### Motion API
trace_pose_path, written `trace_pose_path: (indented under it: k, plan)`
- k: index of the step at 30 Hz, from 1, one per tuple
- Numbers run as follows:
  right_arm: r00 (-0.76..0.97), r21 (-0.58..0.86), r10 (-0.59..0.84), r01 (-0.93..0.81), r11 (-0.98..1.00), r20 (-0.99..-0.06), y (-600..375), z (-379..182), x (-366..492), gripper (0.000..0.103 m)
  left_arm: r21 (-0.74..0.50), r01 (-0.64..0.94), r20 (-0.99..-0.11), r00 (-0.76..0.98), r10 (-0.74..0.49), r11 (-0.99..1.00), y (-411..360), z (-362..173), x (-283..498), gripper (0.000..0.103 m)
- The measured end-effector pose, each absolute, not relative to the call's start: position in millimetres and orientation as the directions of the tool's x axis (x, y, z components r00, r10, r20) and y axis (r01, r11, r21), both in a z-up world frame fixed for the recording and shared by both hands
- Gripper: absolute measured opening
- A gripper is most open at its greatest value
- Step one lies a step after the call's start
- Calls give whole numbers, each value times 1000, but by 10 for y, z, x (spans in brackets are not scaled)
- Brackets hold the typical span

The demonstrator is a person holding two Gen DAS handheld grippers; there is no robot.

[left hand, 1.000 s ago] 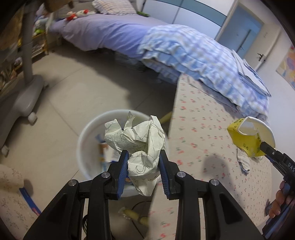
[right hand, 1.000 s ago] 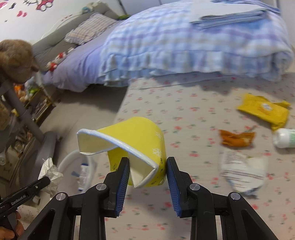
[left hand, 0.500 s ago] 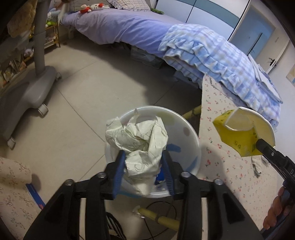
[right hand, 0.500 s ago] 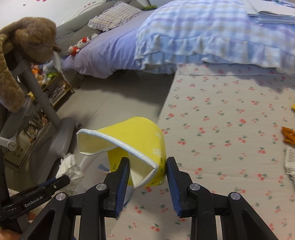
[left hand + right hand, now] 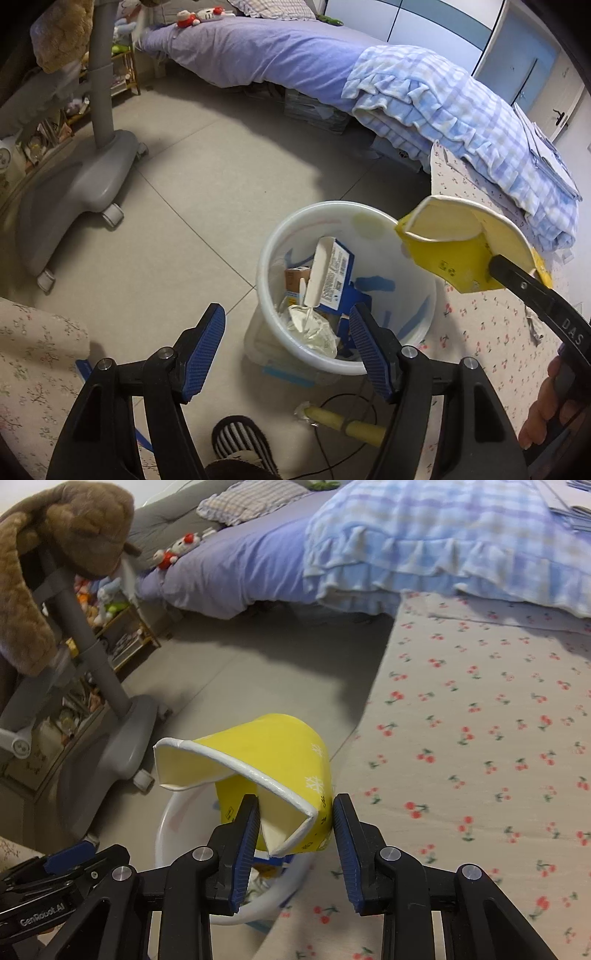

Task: Collect trash
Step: 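Release the white paper from the left tool while the right tool drops the yellow cup into the bin, then move both tools back over the remaining trash on the table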

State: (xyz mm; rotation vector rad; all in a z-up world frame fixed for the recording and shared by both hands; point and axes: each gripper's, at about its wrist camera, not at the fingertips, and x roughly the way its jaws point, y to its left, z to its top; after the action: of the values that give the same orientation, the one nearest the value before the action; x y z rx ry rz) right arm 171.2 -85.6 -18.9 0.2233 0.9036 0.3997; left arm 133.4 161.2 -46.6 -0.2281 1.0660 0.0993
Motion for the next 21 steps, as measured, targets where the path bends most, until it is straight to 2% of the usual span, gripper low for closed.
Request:
trace_pose_path:
  k: [4, 5, 7, 14, 18, 21]
  plan:
    - [523, 370, 462, -276, 887, -716, -729, -271, 1741, 41, -128, -203, -880, 475, -17, 971, 1667, -481, 1286, 77]
    - [508, 381, 474, -283, 880, -719, -707, -302, 1751, 52, -127, -206, -881, 473, -14, 970, 1679, -484, 1282, 78]
    - [500, 389, 479, -280, 878, -721, -696, -324, 1737, 63, -126, -214, -882, 472, -11, 969, 1708, -487, 1263, 80]
    - [524, 358, 452, -276, 892, -721, -783, -261, 1662, 68, -138, -235, -883, 469, -12, 962, 1749, -480, 1237, 82]
    - [537, 334, 411, -240, 912, -737, -943, -233, 1606, 69, -164, -236, -876, 481, -31, 958, 1693, -440, 1234, 88]
    - [555, 315, 377, -208, 926, -742, -1117, -183, 1565, 72, -191, -230, -870, 489, -56, 954, 1595, -402, 1246, 89]
